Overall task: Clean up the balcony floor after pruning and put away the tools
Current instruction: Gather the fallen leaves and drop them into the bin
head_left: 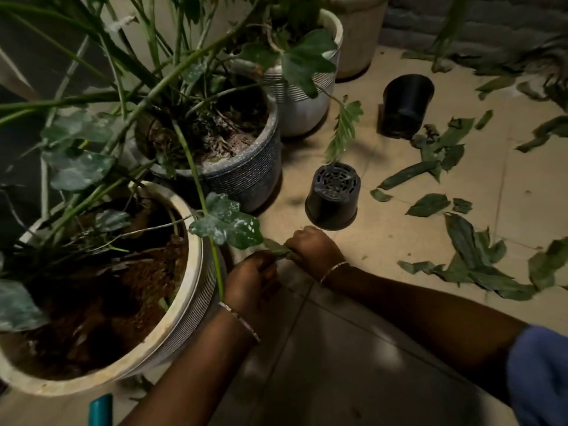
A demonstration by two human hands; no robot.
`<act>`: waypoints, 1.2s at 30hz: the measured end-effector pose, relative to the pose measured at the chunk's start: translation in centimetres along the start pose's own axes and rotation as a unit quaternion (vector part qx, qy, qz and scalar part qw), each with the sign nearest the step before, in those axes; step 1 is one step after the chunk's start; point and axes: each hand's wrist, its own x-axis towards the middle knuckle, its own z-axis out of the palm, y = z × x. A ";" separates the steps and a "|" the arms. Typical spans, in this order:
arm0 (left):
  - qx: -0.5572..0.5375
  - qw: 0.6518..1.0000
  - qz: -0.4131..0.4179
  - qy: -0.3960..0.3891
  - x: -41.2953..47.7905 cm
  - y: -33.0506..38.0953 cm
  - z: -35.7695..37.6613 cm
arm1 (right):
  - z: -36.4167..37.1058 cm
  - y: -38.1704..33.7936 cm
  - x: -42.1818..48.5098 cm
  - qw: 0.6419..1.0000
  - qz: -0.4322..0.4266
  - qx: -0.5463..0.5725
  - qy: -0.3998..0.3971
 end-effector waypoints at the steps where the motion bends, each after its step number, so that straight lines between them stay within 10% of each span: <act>1: 0.020 1.000 -0.001 0.004 0.1 -0.1 0.1 | -0.7 -0.1 -0.9 0.998 0.040 0.035 0.038; 8: -0.023 0.990 -0.046 -0.131 -1.3 -1.5 3.0 | -4.7 -5.2 -7.1 0.953 0.177 0.225 0.095; 14: -0.065 0.996 -0.054 -0.009 0.9 -2.0 3.1 | -6.8 -3.9 -8.3 0.939 0.146 0.305 0.064; 23: -0.022 1.000 -0.015 -0.001 1.2 -2.2 3.7 | -2.2 2.3 -3.8 0.988 0.111 0.043 -0.093; 31: -0.011 0.999 -0.024 -0.026 1.4 -2.9 3.7 | -2.5 1.0 -7.4 0.997 0.074 -0.001 0.003; 36: 0.039 0.995 -0.040 -0.076 1.0 -5.0 5.9 | -7.1 0.0 -11.1 0.935 0.271 0.177 0.142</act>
